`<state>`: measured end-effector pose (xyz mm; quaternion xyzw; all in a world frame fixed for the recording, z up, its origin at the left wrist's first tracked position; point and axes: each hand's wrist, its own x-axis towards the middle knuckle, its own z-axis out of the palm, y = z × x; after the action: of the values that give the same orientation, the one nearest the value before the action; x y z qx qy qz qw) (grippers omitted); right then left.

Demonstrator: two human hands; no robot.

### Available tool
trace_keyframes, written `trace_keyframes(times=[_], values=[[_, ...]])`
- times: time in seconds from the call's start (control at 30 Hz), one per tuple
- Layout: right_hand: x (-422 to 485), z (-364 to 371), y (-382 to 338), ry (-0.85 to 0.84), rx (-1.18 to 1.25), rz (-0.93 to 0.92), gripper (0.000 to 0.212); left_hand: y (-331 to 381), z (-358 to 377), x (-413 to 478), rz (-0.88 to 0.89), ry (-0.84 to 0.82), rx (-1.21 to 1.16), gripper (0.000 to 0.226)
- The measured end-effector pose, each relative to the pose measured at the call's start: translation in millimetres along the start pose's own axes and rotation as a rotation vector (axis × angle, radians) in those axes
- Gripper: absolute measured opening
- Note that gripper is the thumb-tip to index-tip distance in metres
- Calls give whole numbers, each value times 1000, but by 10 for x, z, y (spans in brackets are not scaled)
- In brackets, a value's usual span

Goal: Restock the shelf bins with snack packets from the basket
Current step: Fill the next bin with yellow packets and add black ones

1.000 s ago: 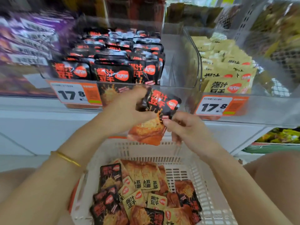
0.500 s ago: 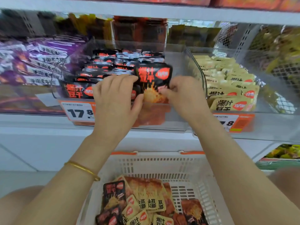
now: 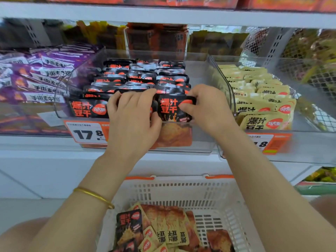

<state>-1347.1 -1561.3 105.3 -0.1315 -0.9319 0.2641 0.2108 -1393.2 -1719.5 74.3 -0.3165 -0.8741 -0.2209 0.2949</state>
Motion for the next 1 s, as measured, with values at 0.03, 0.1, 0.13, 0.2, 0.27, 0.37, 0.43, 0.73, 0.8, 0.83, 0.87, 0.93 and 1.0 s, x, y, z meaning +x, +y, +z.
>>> trace_keyframes(times=[0.03,0.1,0.13,0.2,0.27,0.37,0.43,0.73,0.8,0.83,0.87,0.93,1.0], values=[[-4,17,-3,29,37,3,17,3,-1,1,4,-3,-17,45],[-15,46,-13,31,36,13,18,10,2,2,12,-7,-32,47],[-18,56,-14,12,10,18,20,11,7,2,14,-6,-30,48],[-30,42,-25,-38,18,47,29,1,14,3,10,-3,-28,49],[-78,-10,-58,-75,35,58,38,0,5,-7,13,4,-30,49],[-282,-147,-106,19,-29,-11,36,75,-65,-79,76,106,-40,43],[-550,-237,-86,187,32,-102,24,191,-102,-197,142,170,-111,38],[-1344,802,1538,-605,-30,402,15,484,595,-1031,436,-448,-120,31],[-1731,1225,2078,-805,-178,474,26,484,695,-1139,445,-561,-83,33],[-1959,1406,2292,-900,-242,492,31,483,719,-1167,431,-595,-71,34],[-2173,1548,2442,-978,-295,516,37,482,736,-1188,412,-625,-69,35],[-2494,1777,2651,-1041,-366,523,58,462,770,-1220,382,-670,-80,36],[-2683,1921,2740,-1007,-416,471,75,421,810,-1250,369,-701,-84,36]])
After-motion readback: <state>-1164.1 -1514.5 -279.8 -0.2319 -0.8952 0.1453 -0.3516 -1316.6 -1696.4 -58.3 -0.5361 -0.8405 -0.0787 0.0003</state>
